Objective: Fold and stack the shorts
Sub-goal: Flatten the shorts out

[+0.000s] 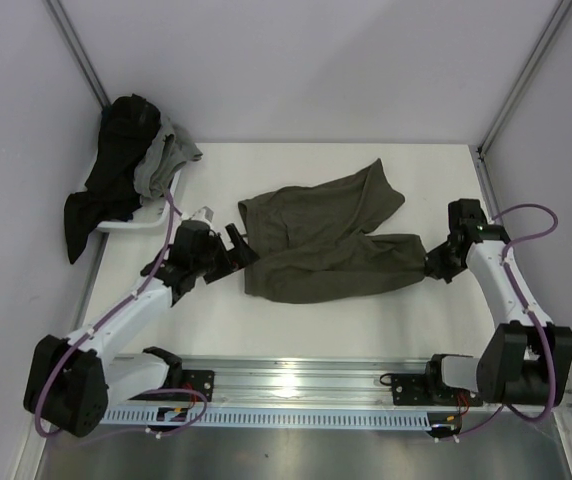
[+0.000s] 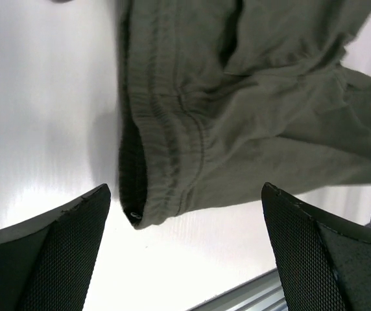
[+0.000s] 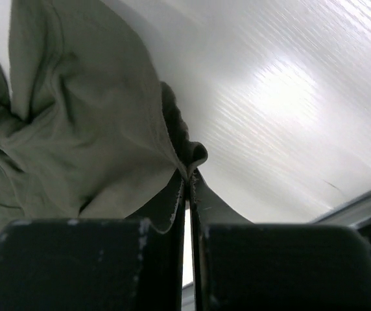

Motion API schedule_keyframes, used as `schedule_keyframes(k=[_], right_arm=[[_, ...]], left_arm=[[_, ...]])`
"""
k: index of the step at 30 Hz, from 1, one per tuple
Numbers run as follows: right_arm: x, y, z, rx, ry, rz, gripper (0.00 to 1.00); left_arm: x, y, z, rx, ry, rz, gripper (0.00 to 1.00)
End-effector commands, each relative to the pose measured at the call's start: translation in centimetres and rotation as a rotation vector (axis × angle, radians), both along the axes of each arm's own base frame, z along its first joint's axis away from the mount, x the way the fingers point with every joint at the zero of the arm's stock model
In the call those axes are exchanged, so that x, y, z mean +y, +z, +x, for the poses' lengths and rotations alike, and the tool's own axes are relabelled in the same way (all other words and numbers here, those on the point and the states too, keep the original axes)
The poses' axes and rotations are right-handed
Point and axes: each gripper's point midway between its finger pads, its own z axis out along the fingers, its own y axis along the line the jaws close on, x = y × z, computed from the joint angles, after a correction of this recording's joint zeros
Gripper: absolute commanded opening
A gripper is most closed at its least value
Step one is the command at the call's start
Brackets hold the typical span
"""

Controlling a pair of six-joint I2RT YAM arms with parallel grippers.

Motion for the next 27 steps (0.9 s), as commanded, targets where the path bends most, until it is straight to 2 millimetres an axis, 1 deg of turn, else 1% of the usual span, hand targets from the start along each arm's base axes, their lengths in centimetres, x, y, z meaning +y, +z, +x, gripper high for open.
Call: schedule_keyframes(k=[1, 2, 3, 4, 6, 7, 9, 10, 12, 13, 14, 17, 18, 19, 20, 23, 25, 26, 27], right_arm=[[-0.4, 1.5, 3.3, -0.067, -0.003, -0.009, 0.0], [-0.5, 1.4, 3.7, -0.062, -0.005, -0.007, 0.0], [-0.5, 1.0, 4.1, -0.045, -0.005, -0.005, 0.0], [-0.6, 1.4, 4.6, -0.055, -0.005, -0.008, 0.0], [-0.9, 1.0, 5.4, -0.048, -0.007, -0.012, 0.0], [-0.9, 1.2, 5.9, -0.057, -0.001, -0.008, 0.0], [-1.3, 1.0, 6.3, -0.051, 0.001, -0.017, 0.0], [-1.4, 0.7, 6.6, -0.039, 0.006, -0.017, 0.0], [-1.8, 0.8, 7.3, -0.04, 0.017, -0.026, 0.0], [-2.1, 0.3, 7.4, -0.022, 0.013, -0.029, 0.0], [-2.3, 0.3, 7.7, -0.021, 0.016, -0.031, 0.0], [-3.0, -0.4, 7.7, 0.014, 0.021, -0.036, 0.0], [-3.1, -0.6, 7.6, 0.019, 0.019, -0.036, 0.0], [-3.2, -0.7, 7.6, 0.018, 0.023, -0.035, 0.0], [-3.3, -0.8, 7.5, 0.018, 0.022, -0.033, 0.0], [-3.2, -1.0, 7.4, 0.011, 0.027, -0.025, 0.0], [-3.1, -1.0, 7.6, 0.008, 0.032, -0.018, 0.0], [-3.1, -1.0, 7.6, 0.006, 0.033, -0.02, 0.0], [-3.2, -0.9, 7.7, 0.003, 0.032, -0.019, 0.0]], left_arm=[[-0.3, 0.3, -1.1, -0.129, -0.093, 0.037, 0.99], [-0.7, -0.2, -1.4, -0.17, -0.115, 0.026, 0.99], [-1.1, 0.1, -1.6, -0.213, -0.138, 0.02, 0.99], [-0.7, -1.4, -2.8, -0.219, -0.15, 0.023, 0.99], [-1.5, -1.1, -3.1, -0.291, -0.181, 0.018, 0.97], [-1.3, -2.2, -3.9, -0.287, -0.189, 0.03, 0.97], [-1.6, -2.6, -4.2, -0.315, -0.196, 0.055, 0.97], [-1.6, -3.0, -4.4, -0.315, -0.195, 0.067, 0.97], [-1.3, -3.3, -4.2, -0.343, -0.182, 0.11, 0.97], [-1.3, -3.5, -4.2, -0.346, -0.176, 0.121, 0.97], [-1.1, -3.4, -3.7, -0.366, -0.166, 0.133, 0.97], [-1.0, -3.1, -3.2, -0.403, -0.153, 0.149, 0.97], [-1.2, -2.1, -2.6, -0.447, -0.143, 0.133, 0.97], [-1.1, -2.3, -2.6, -0.458, -0.141, 0.138, 0.97], [-1.2, -2.0, -2.4, -0.48, -0.146, 0.142, 0.97], [-1.7, -1.3, -1.7, -0.549, -0.152, 0.128, 0.93], [-2.3, -1.7, -1.8, -0.548, -0.179, 0.135, 0.91], [-2.7, -1.1, -1.5, -0.581, -0.183, 0.124, 0.91], [-2.9, -1.6, -1.8, -0.583, -0.203, 0.124, 0.91]])
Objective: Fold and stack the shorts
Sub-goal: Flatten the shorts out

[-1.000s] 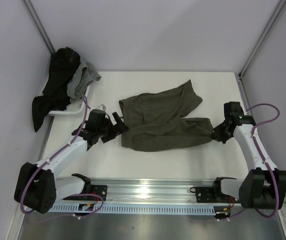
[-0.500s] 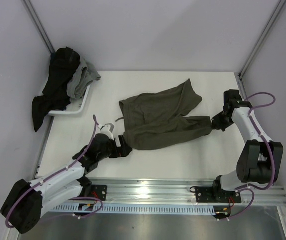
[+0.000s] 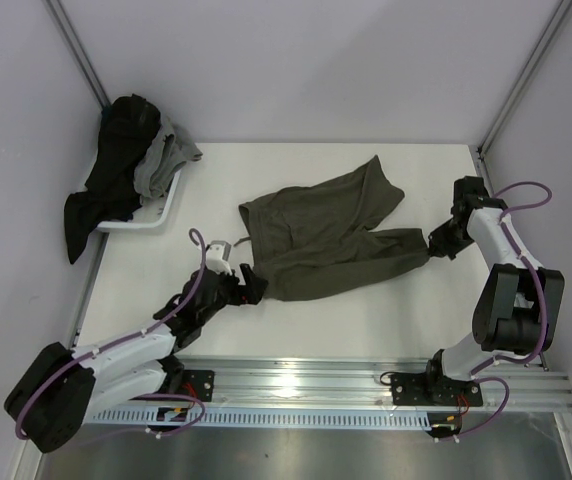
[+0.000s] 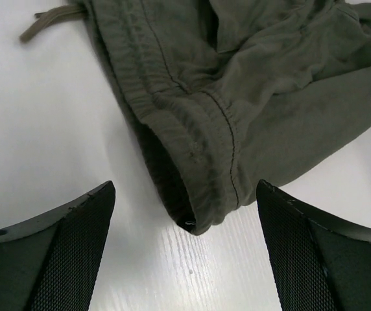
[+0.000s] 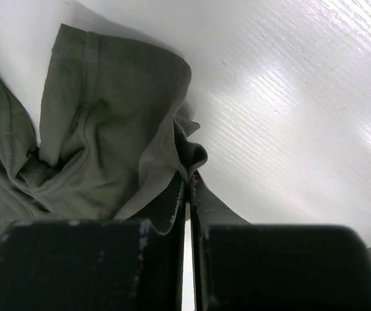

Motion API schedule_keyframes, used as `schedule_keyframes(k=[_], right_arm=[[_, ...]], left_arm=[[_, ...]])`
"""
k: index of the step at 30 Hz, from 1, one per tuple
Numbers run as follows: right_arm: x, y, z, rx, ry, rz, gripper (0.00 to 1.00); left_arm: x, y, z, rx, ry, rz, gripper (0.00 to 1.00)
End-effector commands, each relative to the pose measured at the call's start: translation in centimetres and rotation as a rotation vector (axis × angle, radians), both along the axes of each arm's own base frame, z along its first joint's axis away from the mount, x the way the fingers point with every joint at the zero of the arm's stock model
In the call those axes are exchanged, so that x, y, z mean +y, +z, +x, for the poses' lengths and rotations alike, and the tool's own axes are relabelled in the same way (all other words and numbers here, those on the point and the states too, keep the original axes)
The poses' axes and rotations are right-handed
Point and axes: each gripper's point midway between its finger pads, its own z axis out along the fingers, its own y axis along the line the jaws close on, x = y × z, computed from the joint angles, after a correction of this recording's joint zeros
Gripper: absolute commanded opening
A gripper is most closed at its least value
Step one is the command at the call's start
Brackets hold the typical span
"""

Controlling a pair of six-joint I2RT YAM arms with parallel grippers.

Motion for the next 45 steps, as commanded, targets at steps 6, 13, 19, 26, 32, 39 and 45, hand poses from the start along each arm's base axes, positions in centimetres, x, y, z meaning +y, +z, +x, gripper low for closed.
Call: schedule_keyframes(k=[6, 13, 19, 26, 32, 39, 45], right_arm=[[-0.1, 1.1, 1.3, -0.056, 0.029, 0.009, 0.0], [0.1, 1.2, 1.5, -0.069, 0.044, 0.023, 0.0], [0.2, 1.4, 1.4, -0.074, 0.055, 0.03, 0.0], [0.2, 1.5, 1.4, -0.078, 0.064, 0.028, 0.0], [0.9, 1.3, 1.2, -0.087, 0.079, 0.062, 0.0], [1.0, 1.6, -0.5, -0.088, 0.095, 0.05, 0.0], [0.4, 2.3, -4.0, -0.064, 0.075, -0.007, 0.0]], left_arm=[[-2.6, 1.9, -0.6, -0.198, -0.123, -0.026, 0.83], [-2.9, 1.3, -0.8, -0.199, -0.131, -0.021, 0.78], [-3.7, 0.5, -1.5, -0.21, -0.168, -0.019, 0.56], [-3.4, -1.1, -2.3, -0.172, -0.171, -0.015, 0.56], [-3.8, -1.9, -2.5, -0.151, -0.181, -0.021, 0.56], [-6.1, -2.5, -2.9, -0.09, -0.247, -0.084, 0.02], [-6.8, -3.2, -4.9, 0.115, -0.254, -0.146, 0.0]])
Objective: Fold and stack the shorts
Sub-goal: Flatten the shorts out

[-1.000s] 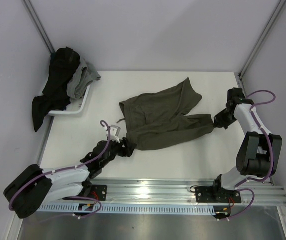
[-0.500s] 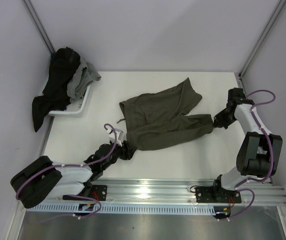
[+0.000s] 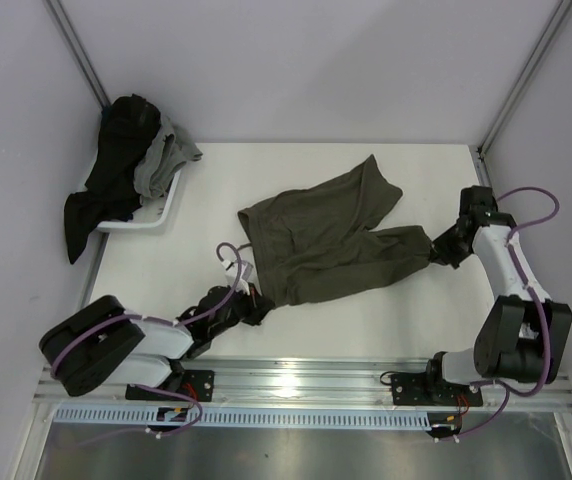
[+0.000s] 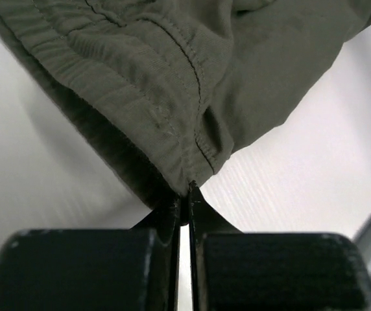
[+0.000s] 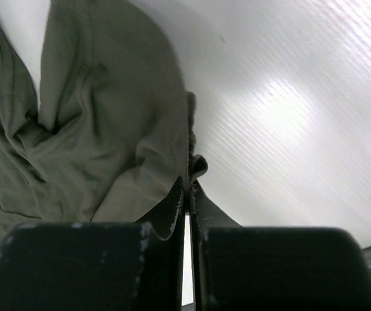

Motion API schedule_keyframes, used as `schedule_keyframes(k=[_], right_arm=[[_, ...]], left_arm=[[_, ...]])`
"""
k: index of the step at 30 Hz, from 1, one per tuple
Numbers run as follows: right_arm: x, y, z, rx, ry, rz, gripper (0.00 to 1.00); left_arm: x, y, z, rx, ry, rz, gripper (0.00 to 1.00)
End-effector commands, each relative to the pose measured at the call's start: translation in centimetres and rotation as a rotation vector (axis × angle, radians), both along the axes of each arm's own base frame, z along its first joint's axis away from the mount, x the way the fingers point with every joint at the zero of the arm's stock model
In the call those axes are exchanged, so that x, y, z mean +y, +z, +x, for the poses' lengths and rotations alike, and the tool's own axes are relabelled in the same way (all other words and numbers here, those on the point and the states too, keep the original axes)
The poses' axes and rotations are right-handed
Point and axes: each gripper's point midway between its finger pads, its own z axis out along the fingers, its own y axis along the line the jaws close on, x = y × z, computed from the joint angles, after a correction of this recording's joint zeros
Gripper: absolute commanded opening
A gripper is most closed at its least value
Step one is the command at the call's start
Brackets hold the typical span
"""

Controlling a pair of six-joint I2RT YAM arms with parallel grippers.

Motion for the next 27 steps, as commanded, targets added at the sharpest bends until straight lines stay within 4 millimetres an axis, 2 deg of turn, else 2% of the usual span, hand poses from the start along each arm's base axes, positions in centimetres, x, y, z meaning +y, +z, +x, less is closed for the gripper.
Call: schedule_keyframes(k=[1, 2, 3, 4, 5, 7, 8, 9, 12, 14, 16, 17, 19, 20, 25, 26, 27], right_arm=[[-0.7, 1.0, -2.8, 0.007, -0.014, -0.057, 0.0], [-1.0, 1.5, -3.3, -0.008, -0.023, -0.076, 0.0], [-1.1, 1.3, -3.8, -0.002, -0.026, -0.082, 0.0], [-1.3, 1.3, -4.3, 0.006, -0.028, -0.097, 0.0], [-1.4, 1.7, -4.6, -0.003, -0.032, -0.106, 0.0], [-1.9, 1.7, -5.3, 0.012, -0.039, -0.138, 0.0], [-2.1, 1.9, -5.5, 0.01, -0.045, -0.149, 0.0], [-2.4, 1.9, -5.6, 0.013, -0.051, -0.161, 0.0], [-3.2, 2.6, -5.9, 0.004, -0.072, -0.201, 0.0], [-3.8, 3.0, -5.8, -0.011, -0.093, -0.225, 0.0], [-4.5, 3.4, -5.7, -0.013, -0.114, -0.246, 0.0], [-4.8, 4.0, -5.4, -0.026, -0.126, -0.256, 0.0], [-5.5, 4.5, -5.2, -0.035, -0.145, -0.27, 0.0], [-5.8, 5.1, -4.9, -0.05, -0.149, -0.276, 0.0], [-6.4, 6.1, -4.5, -0.089, -0.15, -0.305, 0.0], [-6.3, 5.9, -4.6, -0.084, -0.148, -0.305, 0.0], [-6.3, 5.3, -4.9, -0.07, -0.147, -0.303, 0.0]], left_arm=[[-2.0, 1.3, -1.4, 0.153, -0.035, -0.08, 0.0], [-3.0, 2.7, -0.9, 0.173, -0.037, -0.102, 0.0], [-2.8, 2.1, -2.2, 0.27, -0.048, -0.088, 0.0], [-3.2, 2.9, -2.2, 0.304, -0.047, -0.103, 0.0], [-2.8, 2.7, -2.4, 0.359, -0.02, -0.101, 0.0], [-3.1, 3.6, -3.6, 0.485, -0.037, -0.156, 0.0], [-2.8, 4.1, -3.3, 0.543, -0.002, -0.215, 0.0], [-3.1, 4.4, -4.5, 0.598, -0.057, -0.265, 0.0], [-2.8, 4.7, -5.8, 0.678, -0.057, -0.349, 0.0], [-2.8, 4.9, -6.9, 0.706, -0.071, -0.377, 0.0], [-2.2, 3.9, -8.3, 0.771, -0.048, -0.408, 0.0], [-2.4, 4.5, -8.7, 0.771, -0.062, -0.434, 0.0], [-2.0, 3.7, -10.0, 0.822, -0.052, -0.451, 0.0], [-2.3, 4.1, -10.7, 0.823, -0.078, -0.456, 0.0], [-2.6, 4.0, -11.8, 0.822, -0.082, -0.41, 0.0], [-2.6, 3.9, -11.9, 0.811, -0.09, -0.396, 0.03], [-2.7, 3.8, -12.0, 0.812, -0.096, -0.388, 0.11]])
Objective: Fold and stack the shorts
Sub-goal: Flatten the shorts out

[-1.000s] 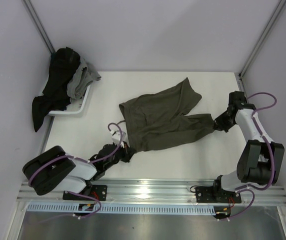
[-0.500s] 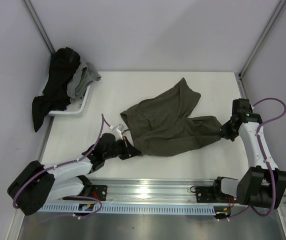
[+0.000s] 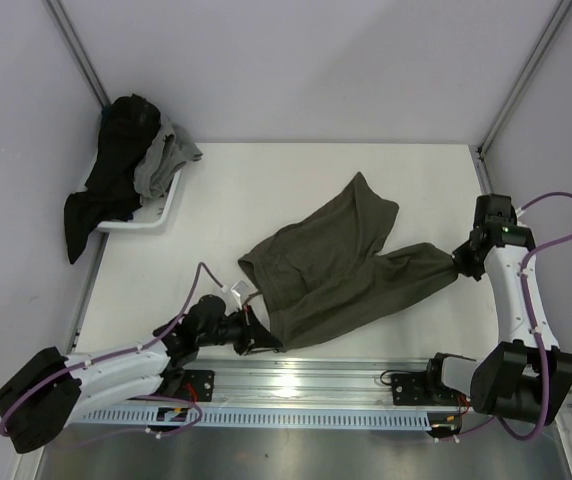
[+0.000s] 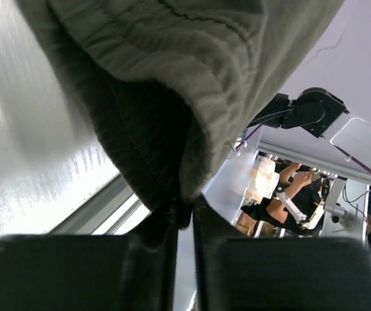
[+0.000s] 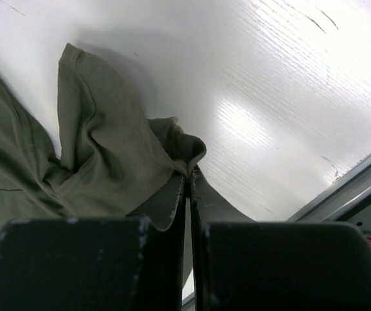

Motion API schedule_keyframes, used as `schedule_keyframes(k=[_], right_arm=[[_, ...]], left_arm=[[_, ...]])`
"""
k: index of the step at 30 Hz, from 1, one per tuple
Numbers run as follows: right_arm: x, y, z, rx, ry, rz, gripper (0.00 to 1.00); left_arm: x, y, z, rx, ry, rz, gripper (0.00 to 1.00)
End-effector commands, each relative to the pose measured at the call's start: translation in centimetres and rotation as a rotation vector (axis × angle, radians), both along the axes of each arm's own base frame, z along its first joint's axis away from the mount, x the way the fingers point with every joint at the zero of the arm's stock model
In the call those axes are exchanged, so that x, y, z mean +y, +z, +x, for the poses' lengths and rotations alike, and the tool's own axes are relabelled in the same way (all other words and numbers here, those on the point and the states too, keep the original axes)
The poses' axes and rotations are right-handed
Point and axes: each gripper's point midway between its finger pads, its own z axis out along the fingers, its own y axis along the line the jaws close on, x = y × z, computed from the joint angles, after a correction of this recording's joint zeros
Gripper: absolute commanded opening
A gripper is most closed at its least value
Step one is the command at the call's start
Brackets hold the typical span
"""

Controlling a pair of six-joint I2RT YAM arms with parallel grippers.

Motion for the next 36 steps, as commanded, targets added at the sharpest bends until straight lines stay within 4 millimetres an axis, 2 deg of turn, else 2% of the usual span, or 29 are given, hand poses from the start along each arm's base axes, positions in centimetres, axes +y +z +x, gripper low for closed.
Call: schedule_keyframes(k=[1, 2, 3, 5, 6, 7, 8, 9, 10, 11, 12, 14, 15, 16, 17, 18, 20, 21, 22, 24, 25, 28, 29, 30, 31, 32, 33, 35, 36], right_arm=[[-1.5, 1.2, 0.1, -0.036, -0.021, -0.075, 0.0], [-1.6, 1.1, -0.1, -0.031, -0.025, -0.08, 0.0], [-1.6, 0.7, -0.5, -0.019, -0.029, -0.084, 0.0], [-2.1, 0.8, -0.8, -0.023, -0.044, -0.103, 0.0], [-2.3, 0.8, -1.0, -0.024, -0.05, -0.108, 0.0], [-2.5, 0.7, -1.2, -0.023, -0.057, -0.11, 0.0], [-2.8, 0.9, -1.4, -0.029, -0.064, -0.114, 0.0], [-2.8, 0.9, -1.2, -0.039, -0.059, -0.108, 0.02], [-2.7, 0.7, -1.3, -0.042, -0.052, -0.099, 0.12], [-2.6, 0.6, -1.1, -0.042, -0.026, -0.098, 0.18], [-2.6, 0.7, -1.0, -0.053, -0.021, -0.095, 0.24], [-2.7, 0.7, -1.1, -0.054, -0.017, -0.105, 0.41], [-3.0, 0.9, -1.3, -0.056, -0.026, -0.123, 0.48], [-3.2, 1.0, -1.4, -0.056, -0.032, -0.133, 0.63], [-3.3, 1.4, -1.4, -0.062, -0.034, -0.144, 0.66], [-3.6, 1.7, -1.5, -0.064, -0.034, -0.161, 0.76], [-3.1, 2.8, -0.7, -0.129, 0.014, -0.157, 0.78], [-1.3, 3.1, 0.1, -0.174, 0.139, -0.108, 0.8], [0.6, 4.2, 0.5, -0.248, 0.23, -0.094, 0.88], [4.0, 4.8, 1.4, -0.345, 0.372, -0.046, 0.99], [6.9, 5.6, 1.3, -0.395, 0.475, -0.029, 0.99], [10.9, 5.5, 1.1, -0.385, 0.587, -0.019, 1.0], [13.9, 4.7, 0.2, -0.34, 0.69, -0.006, 1.0], [14.5, 5.0, 0.2, -0.338, 0.692, -0.047, 0.99], [16.0, 4.9, -0.3, -0.343, 0.737, -0.052, 0.99], [19.5, 4.9, -1.9, -0.352, 0.842, -0.031, 0.99], [20.1, 5.0, -2.2, -0.362, 0.838, -0.073, 0.99], [23.9, 4.7, -4.6, -0.356, 0.945, -0.086, 0.99], [25.0, 4.5, -5.4, -0.349, 0.973, -0.096, 1.0]], left_arm=[[-0.6, 0.6, -0.3, 0.023, -0.013, 0.009, 0.16], [-0.6, 0.4, -0.6, 0.017, -0.028, 0.02, 0.39], [-0.7, 0.4, -0.7, 0.013, -0.033, 0.03, 0.51], [-0.5, 0.1, -1.1, 0.006, -0.047, 0.074, 0.68], [-0.3, 0.0, -0.9, -0.004, -0.037, 0.091, 0.82], [-0.3, 0.4, -0.8, -0.023, -0.035, 0.089, 0.88], [0.4, -0.4, -1.1, -0.021, -0.043, 0.133, 0.98], [0.6, 0.1, -0.5, -0.045, -0.023, 0.156, 0.99], [0.9, 0.8, -0.2, -0.077, -0.007, 0.16, 0.99], [2.0, 0.0, -0.3, -0.082, -0.007, 0.228, 0.99], [2.0, 1.7, 1.1, -0.143, 0.041, 0.237, 0.99], [3.4, 2.0, 2.0, -0.189, 0.07, 0.299, 0.99], [3.3, 3.8, 3.0, -0.225, 0.093, 0.29, 0.99], [3.6, 4.1, 3.5, -0.236, 0.109, 0.308, 0.99], [4.3, 3.9, 4.5, -0.245, 0.129, 0.336, 0.99], [4.2, 4.9, 5.3, -0.262, 0.143, 0.325, 0.99], [4.8, 4.9, 7.0, -0.264, 0.175, 0.329, 0.99], [5.0, 5.4, 7.8, -0.275, 0.19, 0.326, 0.99], [5.2, 5.7, 8.6, -0.283, 0.208, 0.327, 0.99], [6.4, 6.0, 10.8, -0.303, 0.261, 0.354, 0.99], [7.2, 6.0, 11.9, -0.315, 0.292, 0.368, 0.99], [8.0, 5.6, 13.6, -0.305, 0.323, 0.395, 0.99], [8.1, 5.5, 14.2, -0.314, 0.333, 0.402, 0.99], [8.3, 4.9, 14.6, -0.299, 0.337, 0.412, 0.99], [8.6, 4.8, 15.1, -0.295, 0.356, 0.411, 0.99], [8.5, 5.2, 15.9, -0.316, 0.372, 0.388, 0.99], [8.4, 5.0, 16.1, -0.31, 0.37, 0.373, 0.99], [8.4, 5.3, 17.2, -0.318, 0.394, 0.341, 0.99], [8.3, 5.6, 17.6, -0.323, 0.393, 0.331, 0.99]])
